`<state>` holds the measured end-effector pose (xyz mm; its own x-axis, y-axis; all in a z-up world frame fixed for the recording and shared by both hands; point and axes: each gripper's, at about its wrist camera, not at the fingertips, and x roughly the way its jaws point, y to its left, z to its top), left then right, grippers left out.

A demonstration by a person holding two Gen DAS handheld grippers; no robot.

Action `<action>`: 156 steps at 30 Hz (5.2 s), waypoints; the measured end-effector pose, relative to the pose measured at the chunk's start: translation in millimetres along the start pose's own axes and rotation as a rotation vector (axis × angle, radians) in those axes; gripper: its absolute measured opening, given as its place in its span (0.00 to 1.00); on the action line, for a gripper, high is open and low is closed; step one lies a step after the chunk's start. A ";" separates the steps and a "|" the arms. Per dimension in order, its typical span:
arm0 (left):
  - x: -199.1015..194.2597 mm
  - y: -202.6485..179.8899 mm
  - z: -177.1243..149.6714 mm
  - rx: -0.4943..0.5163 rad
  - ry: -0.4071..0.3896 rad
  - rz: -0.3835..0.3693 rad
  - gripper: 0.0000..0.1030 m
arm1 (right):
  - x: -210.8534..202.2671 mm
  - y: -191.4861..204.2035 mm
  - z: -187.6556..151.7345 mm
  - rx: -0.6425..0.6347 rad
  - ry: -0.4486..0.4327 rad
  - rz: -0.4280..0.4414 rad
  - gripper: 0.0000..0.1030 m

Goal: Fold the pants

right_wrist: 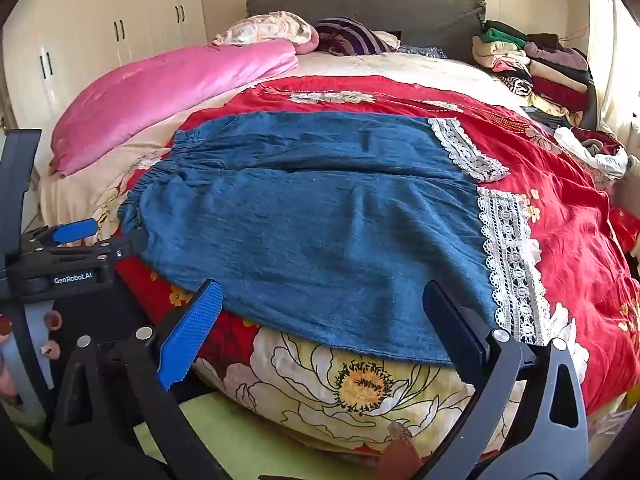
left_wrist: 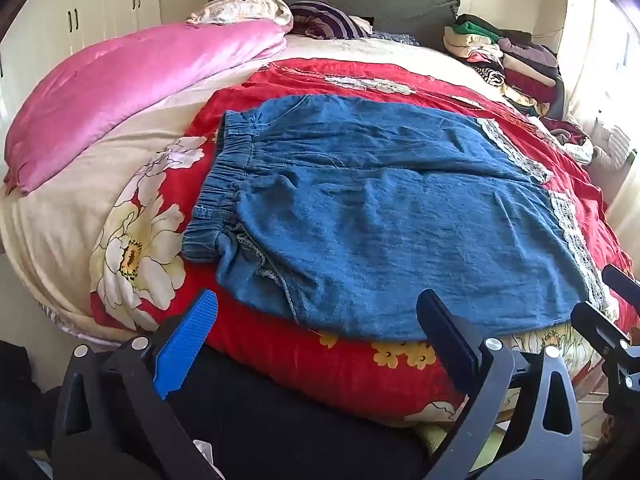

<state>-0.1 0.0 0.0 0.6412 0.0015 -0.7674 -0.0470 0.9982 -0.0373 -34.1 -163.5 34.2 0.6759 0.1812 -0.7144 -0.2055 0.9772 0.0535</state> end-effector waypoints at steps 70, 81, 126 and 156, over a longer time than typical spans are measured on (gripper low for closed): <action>-13.6 -13.1 1.5 0.066 -0.057 -0.003 0.96 | 1.7 4.7 5.7 -0.015 -0.007 0.004 0.92; -5.0 -3.1 12.8 0.053 -0.062 0.013 0.96 | 16.9 13.2 28.7 -0.060 -0.014 0.035 0.92; 173.1 100.7 182.4 0.014 0.085 0.059 0.96 | 241.4 26.7 233.8 -0.222 0.134 0.191 0.92; 148.9 105.2 166.1 0.062 -0.001 -0.153 0.28 | 299.3 91.6 220.1 -0.584 0.222 0.361 0.13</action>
<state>217.6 115.2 -11.9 0.6378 -0.1504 -0.7554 0.0982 0.9886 -0.1140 305.1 4.6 -21.2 0.3475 0.3945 -0.8506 -0.7756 0.6307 -0.0244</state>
